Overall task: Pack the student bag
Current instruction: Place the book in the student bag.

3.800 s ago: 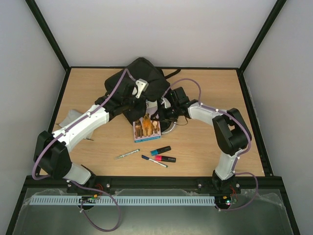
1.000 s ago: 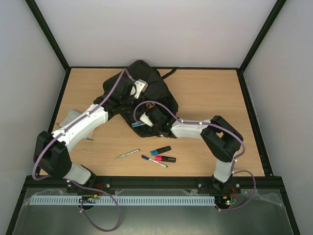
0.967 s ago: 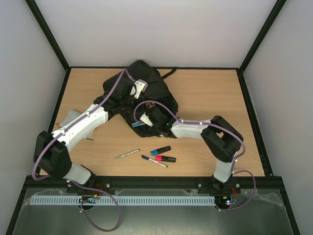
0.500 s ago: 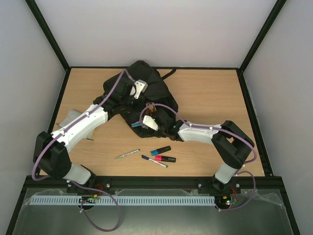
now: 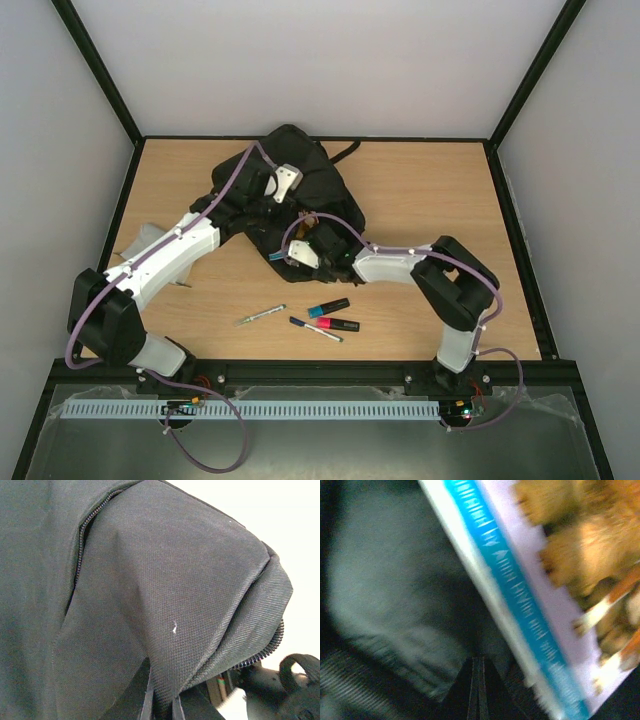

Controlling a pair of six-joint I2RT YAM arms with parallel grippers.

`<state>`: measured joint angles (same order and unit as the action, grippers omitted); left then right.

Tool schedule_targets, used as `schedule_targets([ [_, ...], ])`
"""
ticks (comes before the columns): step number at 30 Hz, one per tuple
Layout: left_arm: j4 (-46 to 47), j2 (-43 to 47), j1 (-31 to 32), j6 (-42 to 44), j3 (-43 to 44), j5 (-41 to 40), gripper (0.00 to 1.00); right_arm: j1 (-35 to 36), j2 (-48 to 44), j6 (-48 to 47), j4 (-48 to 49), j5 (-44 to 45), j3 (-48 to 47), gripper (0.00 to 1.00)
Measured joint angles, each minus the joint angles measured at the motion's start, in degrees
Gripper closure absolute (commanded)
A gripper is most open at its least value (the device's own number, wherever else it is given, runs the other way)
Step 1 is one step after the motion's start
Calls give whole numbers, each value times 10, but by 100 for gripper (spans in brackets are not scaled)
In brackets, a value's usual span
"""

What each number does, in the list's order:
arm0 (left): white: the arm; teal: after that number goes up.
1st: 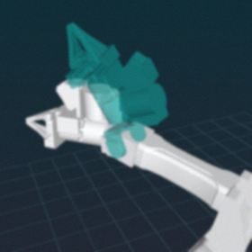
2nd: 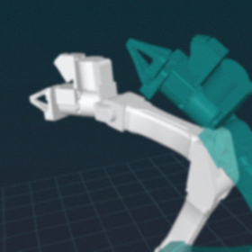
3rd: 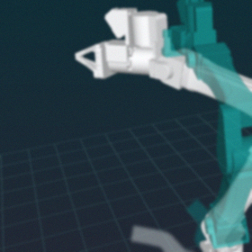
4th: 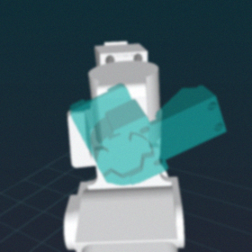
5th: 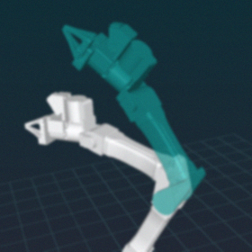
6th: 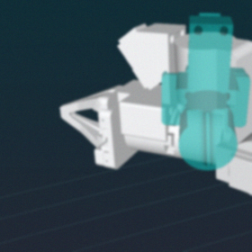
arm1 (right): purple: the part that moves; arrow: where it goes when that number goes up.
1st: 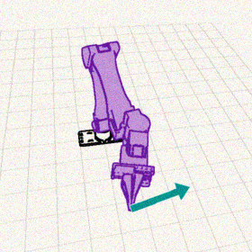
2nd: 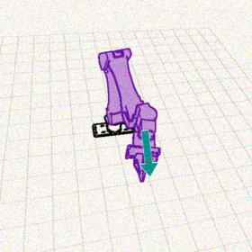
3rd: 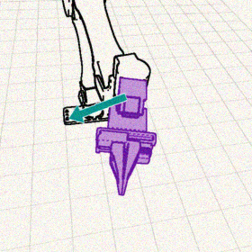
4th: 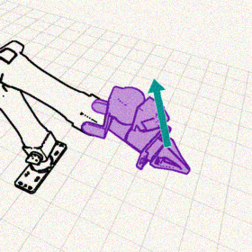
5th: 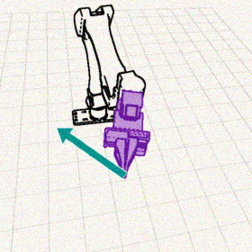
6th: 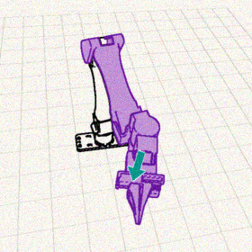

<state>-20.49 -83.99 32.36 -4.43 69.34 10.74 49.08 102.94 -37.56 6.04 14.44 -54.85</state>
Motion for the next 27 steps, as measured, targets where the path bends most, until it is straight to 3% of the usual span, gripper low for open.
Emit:
schedule_targets([
  [6, 0, 0, -6, 5, 0, 17, 98, -37, 45, -21, 22, 7, -59, 96],
  [14, 0, 0, -7, 8, 0, 19, 98, -46, 69, -7, 105, 22, -63, 87],
  [18, 0, 0, -7, 11, 0, 19, 98, -45, 76, 10, 141, 29, -56, 77],
  [23, -1, 0, -5, 12, 0, 19, 98, -45, 66, 26, 144, 25, -36, 66],
  [27, -4, 0, 2, 13, 0, 22, 98, -45, 3, 33, 103, 8, 10, 62],
])
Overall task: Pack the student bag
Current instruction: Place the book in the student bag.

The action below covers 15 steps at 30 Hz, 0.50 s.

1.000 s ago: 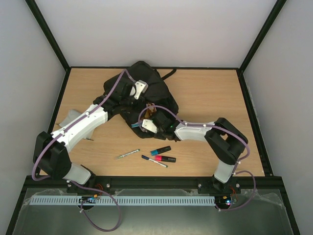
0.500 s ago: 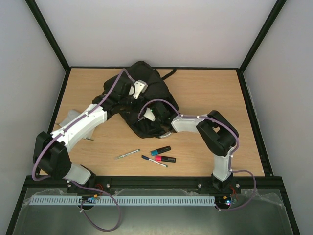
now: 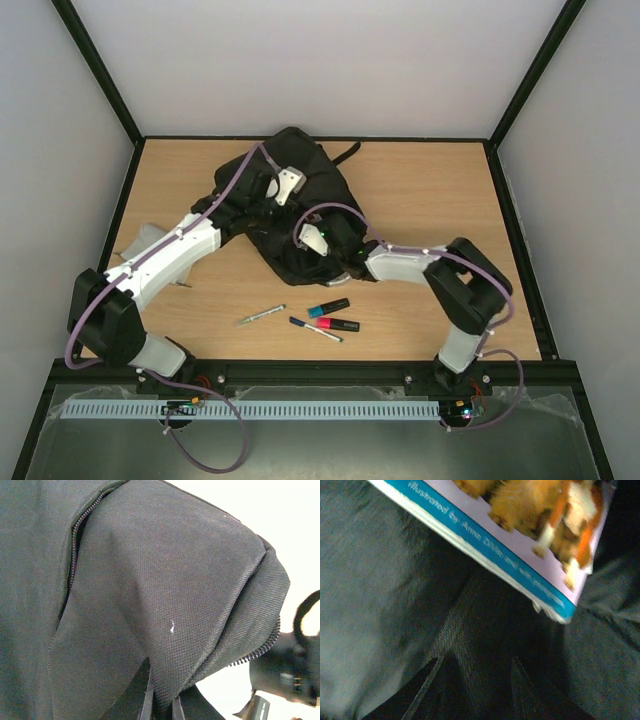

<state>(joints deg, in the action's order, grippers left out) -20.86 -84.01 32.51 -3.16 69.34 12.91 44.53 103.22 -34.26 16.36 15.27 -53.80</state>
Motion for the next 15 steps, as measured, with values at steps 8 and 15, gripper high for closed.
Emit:
schedule_targets([
  [8, -5, -5, 7, 0, 0, 3, 98, -15, -209, 47, -116, -16, 79, 58],
  [15, -3, -40, 28, 9, 0, 3, 96, -53, -367, 83, -171, -45, 83, 13],
])
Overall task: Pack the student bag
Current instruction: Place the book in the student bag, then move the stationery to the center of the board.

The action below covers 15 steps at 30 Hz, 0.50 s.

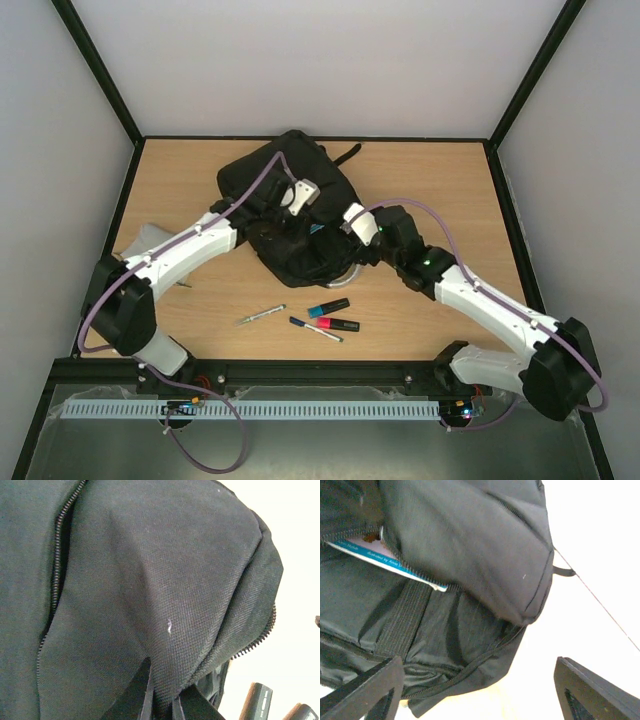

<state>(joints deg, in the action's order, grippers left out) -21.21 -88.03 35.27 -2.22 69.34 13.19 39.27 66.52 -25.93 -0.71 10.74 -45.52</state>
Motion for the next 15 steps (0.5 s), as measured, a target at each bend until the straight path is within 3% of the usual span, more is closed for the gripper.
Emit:
schedule_targets([
  [4, -6, -26, 29, 13, 3, -20, 95, -3, -7, -16, 0, -8, -3, 12],
  [8, -16, -47, 58, 23, 11, -40, 93, -3, 49, -33, -11, -44, -34, 13],
  [11, -22, -47, 71, 23, 12, -41, 91, -3, 74, -39, -11, -71, -37, 25],
  [13, -27, -46, 71, 19, 12, -41, 79, -3, 82, -42, -9, -82, -37, 41],
  [15, -30, -44, 69, 14, 12, -38, 54, -5, 87, -45, -3, -90, -38, 54],
])
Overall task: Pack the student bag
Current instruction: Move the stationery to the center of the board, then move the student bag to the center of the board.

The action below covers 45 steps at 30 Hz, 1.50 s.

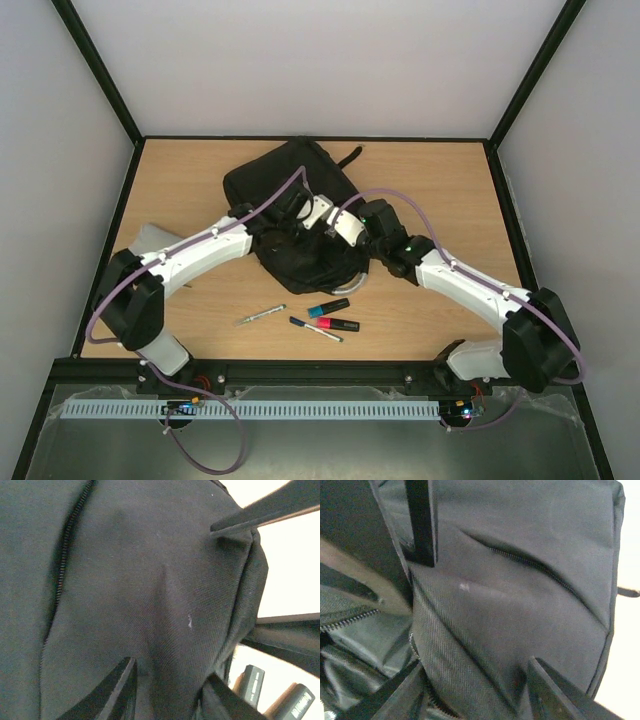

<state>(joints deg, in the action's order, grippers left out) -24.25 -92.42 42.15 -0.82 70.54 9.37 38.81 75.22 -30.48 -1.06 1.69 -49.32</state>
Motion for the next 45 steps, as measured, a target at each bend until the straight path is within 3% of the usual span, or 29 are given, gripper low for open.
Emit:
schedule_targets([
  [3, -3, 18, -7, -13, -7, 4, 29, -2, 11, 1, 8, -12, 0, 62],
  [7, -3, 82, -23, -36, -38, 2, 14, -2, 23, 12, 21, -22, 2, 70],
  [13, -22, 205, -106, -129, -85, -57, 5, -2, 23, 30, 52, -32, 31, 76],
  [16, -36, 247, -240, -181, -128, -80, 1, -2, 23, 34, 59, -43, 46, 77],
  [21, -60, 283, -431, -240, -208, -76, 1, -2, 23, 44, 61, -70, 51, 77],
  [25, -60, 296, -545, -279, -248, -64, 1, -2, 23, 51, 61, -87, 51, 77],
  [33, -10, 293, -633, -350, -296, -51, 6, -2, 24, 57, 61, -101, 51, 77],
  [38, 23, 268, -650, -369, -309, -60, 10, -2, 30, 60, 56, -108, 50, 78],
  [45, 61, 204, -653, -385, -313, -53, 26, -2, 37, 63, 50, -118, 48, 80],
])
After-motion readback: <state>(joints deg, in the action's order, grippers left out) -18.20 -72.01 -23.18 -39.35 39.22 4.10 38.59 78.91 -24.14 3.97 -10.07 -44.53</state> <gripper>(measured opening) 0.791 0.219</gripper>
